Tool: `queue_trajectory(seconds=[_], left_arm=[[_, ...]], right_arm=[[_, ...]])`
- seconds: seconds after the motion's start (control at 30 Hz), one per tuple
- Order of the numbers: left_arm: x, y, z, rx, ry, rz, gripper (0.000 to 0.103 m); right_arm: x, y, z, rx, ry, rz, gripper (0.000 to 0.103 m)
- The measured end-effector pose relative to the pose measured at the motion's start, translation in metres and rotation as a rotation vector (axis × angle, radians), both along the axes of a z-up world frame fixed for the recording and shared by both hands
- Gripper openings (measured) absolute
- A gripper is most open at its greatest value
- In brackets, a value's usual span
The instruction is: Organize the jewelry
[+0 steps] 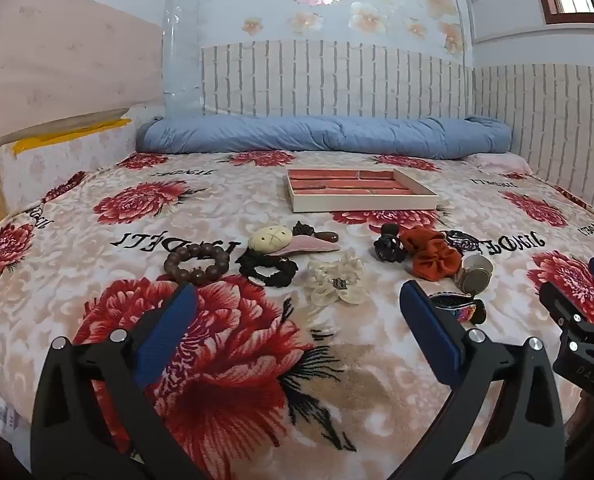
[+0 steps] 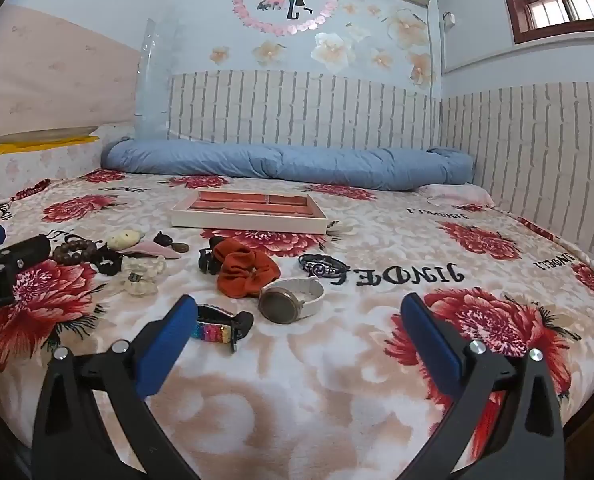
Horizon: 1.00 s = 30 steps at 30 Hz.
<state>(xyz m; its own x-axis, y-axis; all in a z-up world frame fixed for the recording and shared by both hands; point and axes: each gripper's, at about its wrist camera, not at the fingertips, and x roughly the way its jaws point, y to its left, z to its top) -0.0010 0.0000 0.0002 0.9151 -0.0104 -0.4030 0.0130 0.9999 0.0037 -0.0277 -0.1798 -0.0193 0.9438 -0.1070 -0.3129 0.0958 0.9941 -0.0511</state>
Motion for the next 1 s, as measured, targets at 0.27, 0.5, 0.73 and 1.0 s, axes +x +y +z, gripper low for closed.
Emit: queue_trajectory(seconds=[0.27,0.5,0.73,1.0], left_arm=[[0.001,0.002,-0.003,0.000,0.024,0.002,0.098],[0.003,0.005,-0.003,-0.012,0.030,0.004,0.098],[0.004,0.005,-0.005,-0.011,0.032,0.004,0.098],[0.004,0.005,-0.005,-0.012,0.032,0.004,0.098]], right_arm=[[-0.001,0.000,0.000,0.003,0.001,0.002,0.099],[-0.003,-0.001,0.002,0.001,0.001,-0.001,0.099],[-0.001,-0.006,-0.003,0.005,0.004,-0.005,0.099],[-0.001,-0.002,0.001,0.005,0.007,-0.011,0.099]])
